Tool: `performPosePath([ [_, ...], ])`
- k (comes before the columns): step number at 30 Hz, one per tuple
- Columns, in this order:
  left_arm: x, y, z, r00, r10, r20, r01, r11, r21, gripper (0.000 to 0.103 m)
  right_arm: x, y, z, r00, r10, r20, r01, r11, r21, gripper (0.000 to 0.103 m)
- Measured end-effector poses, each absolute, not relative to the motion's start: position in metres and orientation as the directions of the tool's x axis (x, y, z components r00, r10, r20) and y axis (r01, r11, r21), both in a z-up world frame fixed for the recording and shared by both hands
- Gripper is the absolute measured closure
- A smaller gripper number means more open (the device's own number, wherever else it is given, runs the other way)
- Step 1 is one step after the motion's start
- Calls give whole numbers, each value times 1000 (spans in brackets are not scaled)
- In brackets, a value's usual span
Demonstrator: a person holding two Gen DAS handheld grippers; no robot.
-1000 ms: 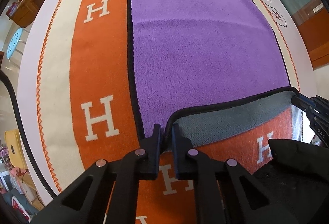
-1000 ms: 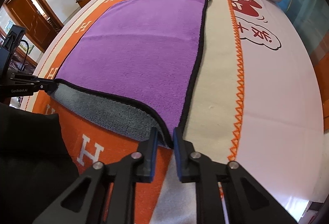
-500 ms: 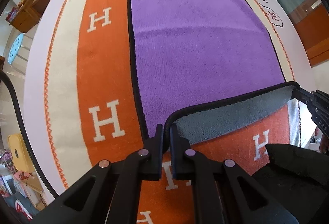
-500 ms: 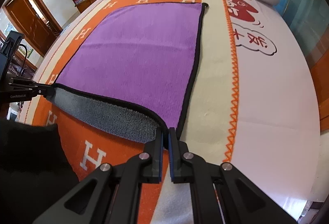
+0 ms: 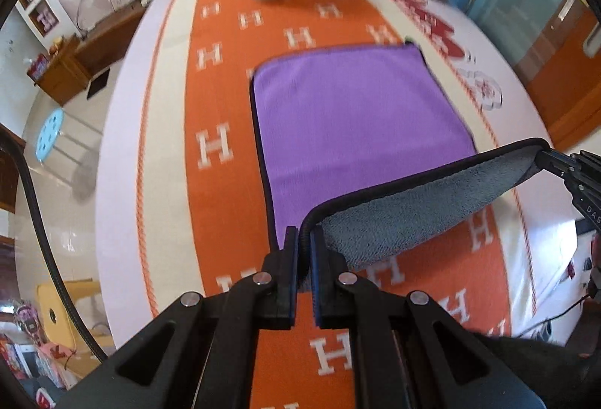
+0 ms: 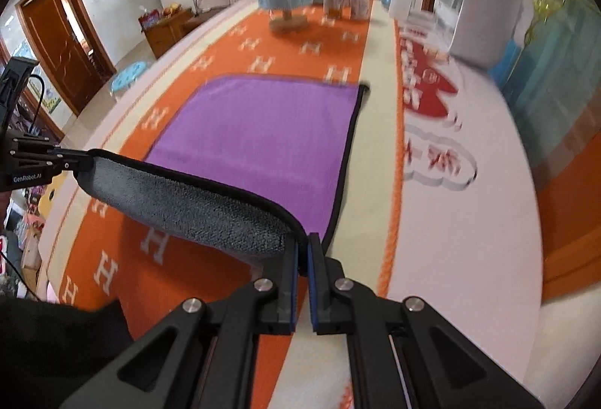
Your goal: Fold towel
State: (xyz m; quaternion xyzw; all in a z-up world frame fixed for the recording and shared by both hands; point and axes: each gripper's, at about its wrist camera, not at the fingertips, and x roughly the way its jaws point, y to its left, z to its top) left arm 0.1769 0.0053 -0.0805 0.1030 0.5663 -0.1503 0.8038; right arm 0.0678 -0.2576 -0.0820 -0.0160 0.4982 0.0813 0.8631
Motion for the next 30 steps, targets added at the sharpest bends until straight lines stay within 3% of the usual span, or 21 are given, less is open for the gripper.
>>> performPosePath([
  [8,220,-5,-40,455,-121,-882,334,941,43,99,111,-267,-40,613,92,-785,-124,992,19,99],
  [16,261,-4,-35,568,-114,-815,257,965,44,99,151,-266,-21,712,70,-699,-93,996,5,99],
  [26,318,-6,-76,590,-95,-802,193,981,26,99,194,-247,-47,778,-49,-626,-82,981,-179,99],
  [30,334,-4,-110,547,-97,-832,165,986,-6,99,210,-248,-70,770,-55,-635,-77,981,-179,99],
])
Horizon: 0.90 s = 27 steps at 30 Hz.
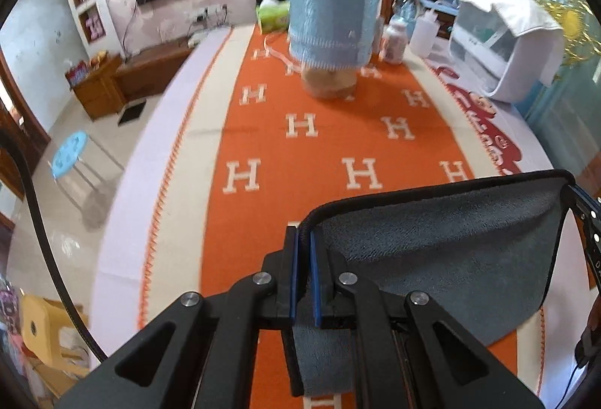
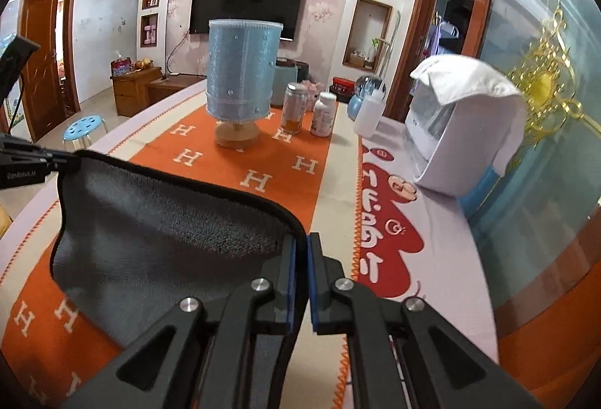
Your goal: Fold towel
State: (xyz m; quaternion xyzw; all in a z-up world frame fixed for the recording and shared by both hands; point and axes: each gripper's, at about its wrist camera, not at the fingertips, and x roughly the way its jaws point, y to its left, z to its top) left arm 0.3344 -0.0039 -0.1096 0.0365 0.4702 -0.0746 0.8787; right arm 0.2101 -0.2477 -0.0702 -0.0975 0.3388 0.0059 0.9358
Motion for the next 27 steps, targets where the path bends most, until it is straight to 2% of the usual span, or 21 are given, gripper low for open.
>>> performPosePath([
  [3,343,-2,-130,535,-118,-837,146,988,-46,97,219,-248,-85,766,-62,-639,-75,980,-185,98],
  [5,349,-1,-143,518,-118,-847,123,990,-63,92,222,-247,-95,771,-70,-633,-71,978,-195,95],
  [7,352,0,-153,501,-116,-858,101,992,-75,74,226,-248,-102,771,-73,-633,-64,980,-191,87],
  [8,352,1,-156,496,-118,-860,88,992,-85,72,229,-250,-105,767,-77,-637,-55,981,-186,83],
  [10,352,4,-158,495,-129,-859,82,991,-101,64,233,-252,-110,759,-87,-646,-36,984,-175,66],
  [11,351,4,-157,495,-136,-858,83,991,-109,60,234,-253,-112,755,-83,-650,-34,986,-165,63],
  [13,348,5,-154,502,-142,-853,79,990,-118,45,234,-254,-113,749,-68,-659,-40,988,-147,55],
  [27,279,16,-97,564,-144,-813,93,989,-110,34,174,-253,-68,786,-55,-616,11,997,-75,41],
])
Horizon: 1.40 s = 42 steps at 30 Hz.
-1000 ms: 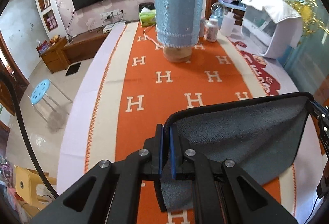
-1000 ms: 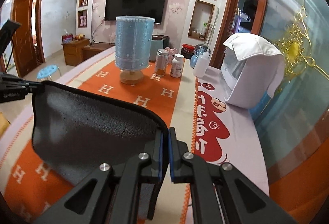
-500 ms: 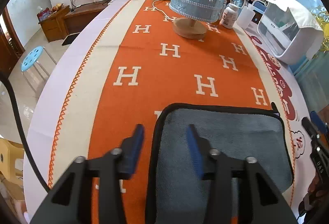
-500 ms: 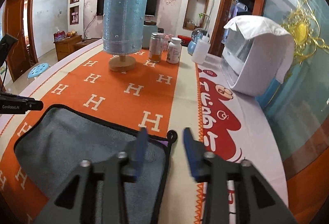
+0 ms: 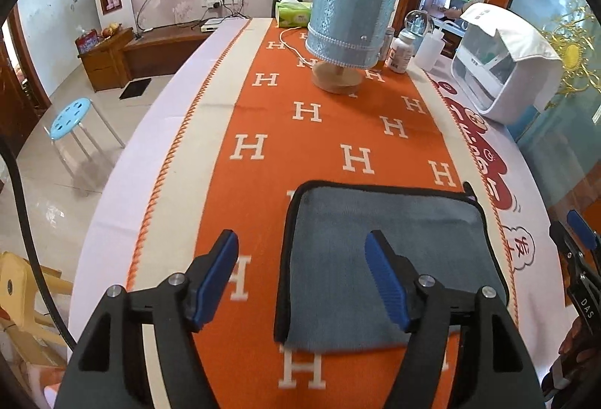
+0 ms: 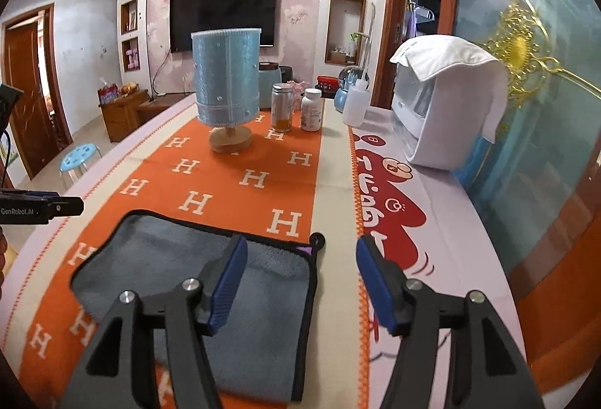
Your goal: Fold towel
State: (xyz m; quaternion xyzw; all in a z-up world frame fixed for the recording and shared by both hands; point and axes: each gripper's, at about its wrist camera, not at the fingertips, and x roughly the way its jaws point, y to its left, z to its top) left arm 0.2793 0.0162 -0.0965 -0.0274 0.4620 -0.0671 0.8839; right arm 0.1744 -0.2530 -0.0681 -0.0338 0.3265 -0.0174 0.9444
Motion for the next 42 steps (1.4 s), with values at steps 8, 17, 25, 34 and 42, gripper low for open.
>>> performPosePath([
  [8,217,26,-83,567,-138,-812,108,990,-93,30,118,-249,-58,773,-16,-634,21,1000,0,41],
  [17,145,49,-88,531,-136,-837,92,991,-102,30,63,-251,-63,735,-31,-677,94,994,56,41],
  [25,94,63,-92,489,-128,-863,74,992,-105,24,16,-243,-73,662,-2,-750,105,990,91,39],
  [34,57,53,-71,442,-161,-882,104,986,-128,21,-25,-219,-70,551,92,-830,60,987,149,11],
  [42,34,37,-30,450,-184,-874,144,981,-133,12,-48,-201,-29,503,44,-863,89,991,103,7],
])
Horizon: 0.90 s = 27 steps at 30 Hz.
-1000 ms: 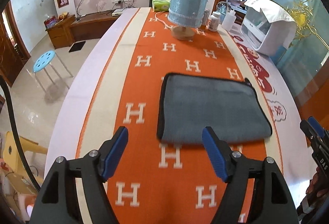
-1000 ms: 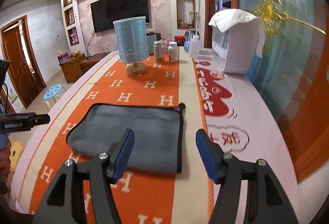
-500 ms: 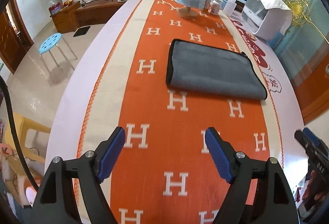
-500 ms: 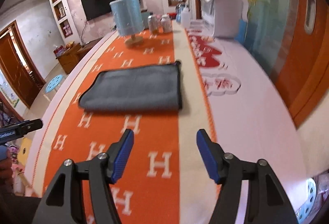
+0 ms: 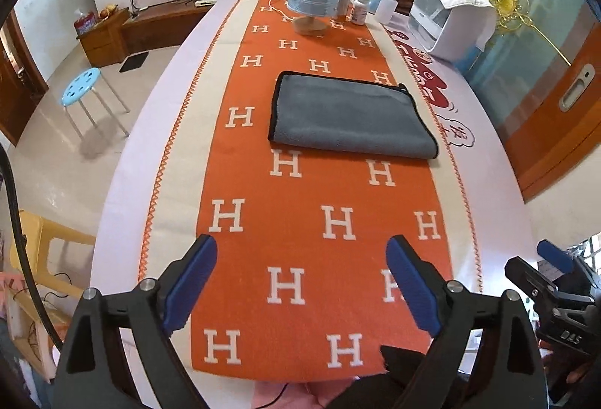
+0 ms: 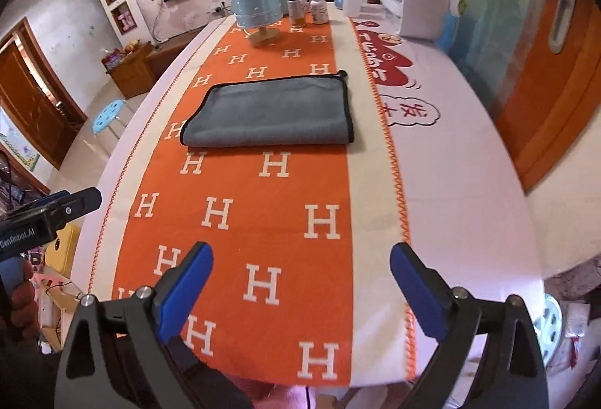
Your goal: Fold towel
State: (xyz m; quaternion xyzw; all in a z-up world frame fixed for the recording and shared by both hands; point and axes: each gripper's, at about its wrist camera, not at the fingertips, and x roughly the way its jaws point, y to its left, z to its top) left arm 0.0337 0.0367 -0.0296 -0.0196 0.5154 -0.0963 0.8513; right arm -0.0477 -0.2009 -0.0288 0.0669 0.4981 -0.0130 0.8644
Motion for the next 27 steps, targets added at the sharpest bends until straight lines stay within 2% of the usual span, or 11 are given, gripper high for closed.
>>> performPosePath([
  [5,19,30,-9,476,-175,-862,148,982,-117,10,-60,-198,-3,502,103,-858,106,978,179,2],
  [9,1,25,-1,509,-132,-851,131,988,-75,4,-73,-187,11,514,90,-853,99,982,163,0],
  [19,-24,27,8,582,-40,-812,81,997,9,4,-91,-175,14,540,62,-839,115,982,147,0],
  [27,-31,23,9,603,-15,-798,74,997,37,1,-96,-168,15,555,47,-830,89,989,116,0],
])
